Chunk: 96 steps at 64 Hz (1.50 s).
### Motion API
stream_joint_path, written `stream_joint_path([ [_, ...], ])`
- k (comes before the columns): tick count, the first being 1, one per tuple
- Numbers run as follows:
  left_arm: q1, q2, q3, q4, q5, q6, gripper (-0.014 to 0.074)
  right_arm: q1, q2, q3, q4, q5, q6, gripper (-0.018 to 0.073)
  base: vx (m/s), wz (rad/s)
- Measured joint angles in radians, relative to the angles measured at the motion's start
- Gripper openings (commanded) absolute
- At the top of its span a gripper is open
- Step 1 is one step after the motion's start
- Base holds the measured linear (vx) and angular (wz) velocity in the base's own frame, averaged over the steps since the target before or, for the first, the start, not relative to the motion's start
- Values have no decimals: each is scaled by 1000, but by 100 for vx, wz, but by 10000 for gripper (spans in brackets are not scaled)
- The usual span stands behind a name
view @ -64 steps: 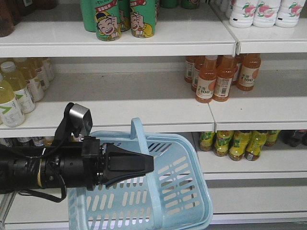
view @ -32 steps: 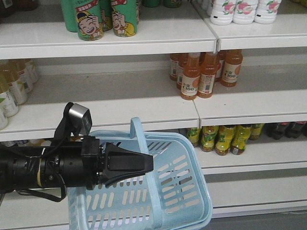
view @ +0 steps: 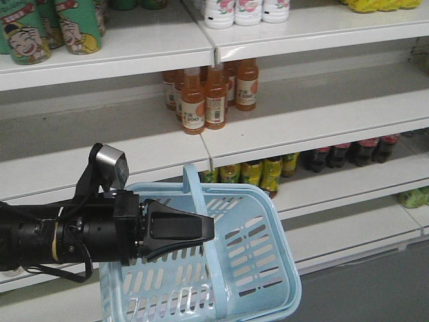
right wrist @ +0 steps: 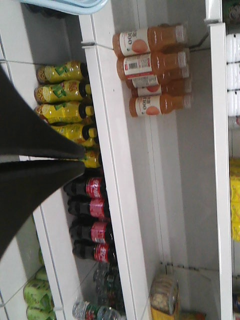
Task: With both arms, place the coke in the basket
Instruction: 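Hold the basket in the left gripper while turning the base away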
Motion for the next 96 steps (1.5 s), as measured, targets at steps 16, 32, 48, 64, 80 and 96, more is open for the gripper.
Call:
stream_joint_path([
  [16,0,0,0,0,0,0,-7,0,0,0,0,0,0,-4,-4,-43],
  [32,0,0,0,0,0,0,-7,0,0,0,0,0,0,-4,-6,-39],
  [48,0,0,0,0,0,0,-7,0,0,0,0,0,0,-4,-6,-38],
  [64,0,0,0,0,0,0,-7,0,0,0,0,0,0,-4,-5,-38],
  [80,0,0,0,0,0,0,-7,0,0,0,0,0,0,-4,-4,-33],
  [96,0,0,0,0,0,0,-7,0,0,0,0,0,0,-4,-4,-31],
])
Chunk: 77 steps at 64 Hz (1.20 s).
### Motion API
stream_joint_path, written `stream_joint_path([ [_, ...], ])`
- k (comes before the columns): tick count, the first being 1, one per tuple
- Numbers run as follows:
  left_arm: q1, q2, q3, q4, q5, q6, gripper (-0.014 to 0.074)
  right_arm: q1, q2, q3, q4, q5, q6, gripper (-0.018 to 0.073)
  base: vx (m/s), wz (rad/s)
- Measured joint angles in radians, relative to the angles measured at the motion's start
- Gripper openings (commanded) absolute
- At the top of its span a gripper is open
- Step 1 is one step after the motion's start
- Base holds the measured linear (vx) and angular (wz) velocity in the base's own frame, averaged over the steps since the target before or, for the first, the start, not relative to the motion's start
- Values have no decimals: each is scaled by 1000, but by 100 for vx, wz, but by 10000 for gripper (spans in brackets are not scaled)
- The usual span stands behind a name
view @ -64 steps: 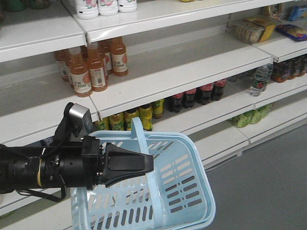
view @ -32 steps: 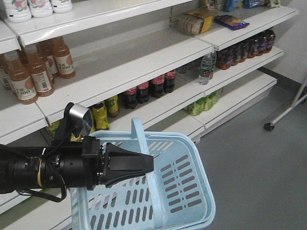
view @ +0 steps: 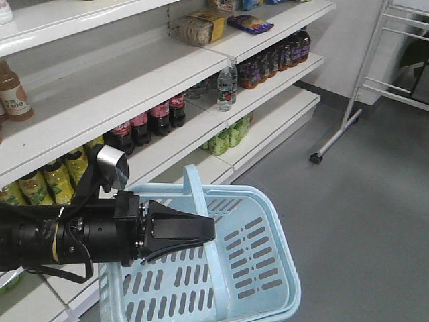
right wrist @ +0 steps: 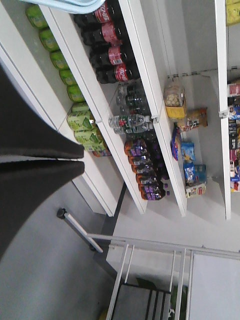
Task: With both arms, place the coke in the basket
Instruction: 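Hold the basket in the left gripper while turning the base away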
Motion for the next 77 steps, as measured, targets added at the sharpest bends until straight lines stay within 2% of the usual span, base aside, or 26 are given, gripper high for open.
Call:
stream_joint_path([
  [77,0,0,0,0,0,0,-7,0,0,0,0,0,0,-4,3,-31],
])
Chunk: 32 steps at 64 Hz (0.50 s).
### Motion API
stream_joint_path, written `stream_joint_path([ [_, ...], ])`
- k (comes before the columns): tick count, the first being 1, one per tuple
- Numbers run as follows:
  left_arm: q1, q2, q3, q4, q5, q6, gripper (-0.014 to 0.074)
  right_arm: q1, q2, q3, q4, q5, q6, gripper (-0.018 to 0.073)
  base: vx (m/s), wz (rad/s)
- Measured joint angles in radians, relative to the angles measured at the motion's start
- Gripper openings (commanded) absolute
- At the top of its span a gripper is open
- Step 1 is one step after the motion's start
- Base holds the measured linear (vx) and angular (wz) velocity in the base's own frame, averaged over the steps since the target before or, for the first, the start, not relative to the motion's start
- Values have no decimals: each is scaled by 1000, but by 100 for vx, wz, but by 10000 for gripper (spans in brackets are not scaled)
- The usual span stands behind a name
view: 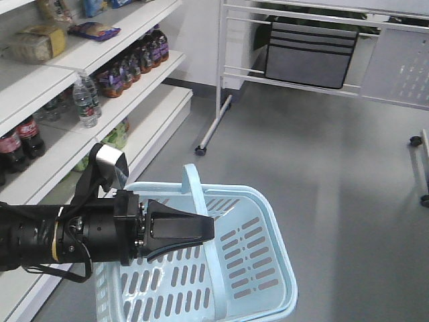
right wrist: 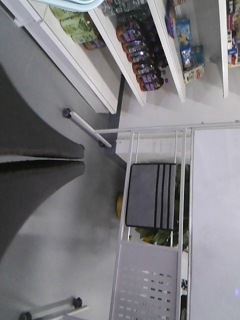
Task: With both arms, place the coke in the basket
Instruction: 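Hold the basket in the left gripper while turning the base away, then carry the basket in the left gripper while driving across the room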
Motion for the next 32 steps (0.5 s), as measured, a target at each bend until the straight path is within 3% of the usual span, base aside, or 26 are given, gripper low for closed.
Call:
stream_joint_path([
  [32,0,0,0,0,0,0,-7,0,0,0,0,0,0,-4,13,-39],
])
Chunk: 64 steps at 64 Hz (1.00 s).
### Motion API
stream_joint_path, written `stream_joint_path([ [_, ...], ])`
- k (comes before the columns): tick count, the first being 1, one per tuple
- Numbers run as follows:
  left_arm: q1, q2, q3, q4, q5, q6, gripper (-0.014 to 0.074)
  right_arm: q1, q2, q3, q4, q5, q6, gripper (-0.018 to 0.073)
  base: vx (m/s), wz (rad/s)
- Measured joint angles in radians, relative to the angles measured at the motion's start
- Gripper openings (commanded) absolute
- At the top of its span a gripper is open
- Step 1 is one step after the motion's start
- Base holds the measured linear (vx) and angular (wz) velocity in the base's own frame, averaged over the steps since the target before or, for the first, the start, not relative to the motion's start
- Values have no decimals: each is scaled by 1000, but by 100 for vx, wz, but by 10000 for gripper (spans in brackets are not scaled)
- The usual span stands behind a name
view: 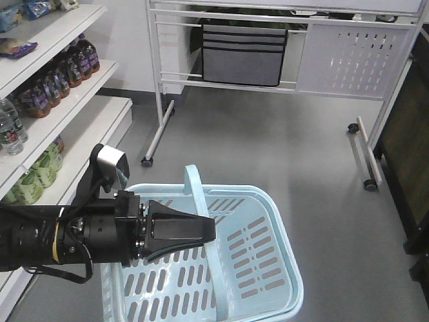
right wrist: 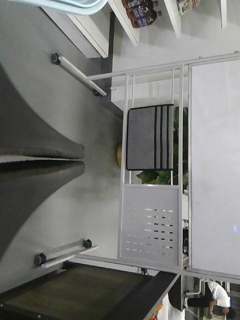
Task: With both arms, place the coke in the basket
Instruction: 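Carry the basket in the left gripper while driving across the room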
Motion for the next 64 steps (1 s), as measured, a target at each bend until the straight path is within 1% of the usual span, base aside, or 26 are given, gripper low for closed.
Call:
stream_joint_path([
  [24,0,0,0,0,0,0,-7,0,0,0,0,0,0,-4,17,-9],
  [64,0,0,0,0,0,0,-7,0,0,0,0,0,0,-4,22,8],
])
